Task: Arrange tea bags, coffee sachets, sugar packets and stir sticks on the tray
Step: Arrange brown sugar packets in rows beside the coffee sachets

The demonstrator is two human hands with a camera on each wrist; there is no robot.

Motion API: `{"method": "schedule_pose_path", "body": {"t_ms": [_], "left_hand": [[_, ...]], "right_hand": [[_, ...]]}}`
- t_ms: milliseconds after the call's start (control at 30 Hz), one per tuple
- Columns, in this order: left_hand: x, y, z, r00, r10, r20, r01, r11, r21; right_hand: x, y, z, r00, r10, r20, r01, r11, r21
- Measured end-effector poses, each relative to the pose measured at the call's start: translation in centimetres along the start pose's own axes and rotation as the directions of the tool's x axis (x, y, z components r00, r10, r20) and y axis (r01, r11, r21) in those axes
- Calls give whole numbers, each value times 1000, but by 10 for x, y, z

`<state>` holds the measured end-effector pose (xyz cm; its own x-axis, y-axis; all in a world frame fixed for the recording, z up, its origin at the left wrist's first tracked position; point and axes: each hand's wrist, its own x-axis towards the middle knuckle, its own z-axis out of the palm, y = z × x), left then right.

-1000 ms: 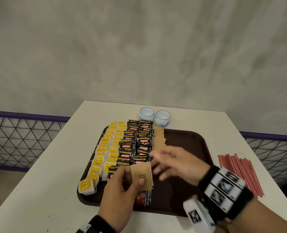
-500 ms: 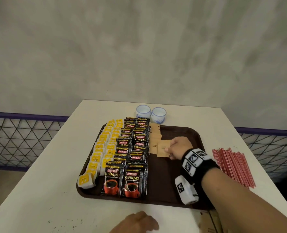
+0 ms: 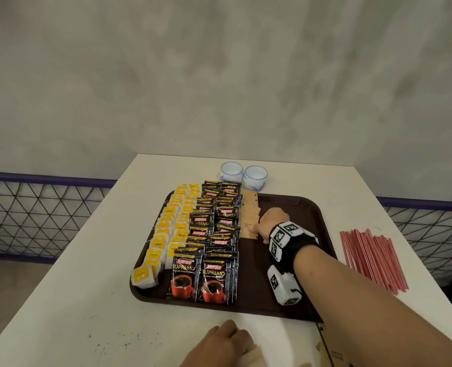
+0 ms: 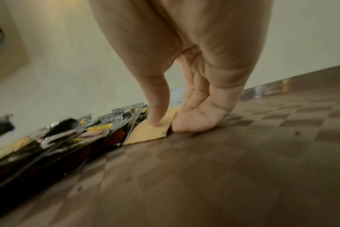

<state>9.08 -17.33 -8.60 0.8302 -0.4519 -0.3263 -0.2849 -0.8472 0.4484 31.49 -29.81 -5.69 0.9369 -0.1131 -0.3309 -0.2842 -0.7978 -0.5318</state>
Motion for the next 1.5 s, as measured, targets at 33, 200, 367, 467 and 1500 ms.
{"method": "schedule_pose_path", "body": {"t_ms": [33, 200, 367, 467, 1500], "left_hand": [[-1, 1, -7, 999, -38, 21, 38, 999, -9], [-9, 1, -12, 987, -120, -105, 101, 981, -167], [-21, 12, -15, 956, -201, -215, 63, 854, -516], [-23, 16, -27, 962, -155, -225, -35, 746, -665], [-39, -21, -61, 886, -338, -318, 9, 698, -716]], "right_hand": [[-2, 1, -4, 1000, -26, 3, 26, 1000, 11], [-54, 6, -46, 972, -235, -22, 236, 967, 94], [-155, 43, -72, 786, -485, 384, 404, 873, 275], [-188, 72, -58, 681, -471, 561, 378, 882, 282], [-17, 0, -8, 999, 39, 38, -45, 983, 180]]}}
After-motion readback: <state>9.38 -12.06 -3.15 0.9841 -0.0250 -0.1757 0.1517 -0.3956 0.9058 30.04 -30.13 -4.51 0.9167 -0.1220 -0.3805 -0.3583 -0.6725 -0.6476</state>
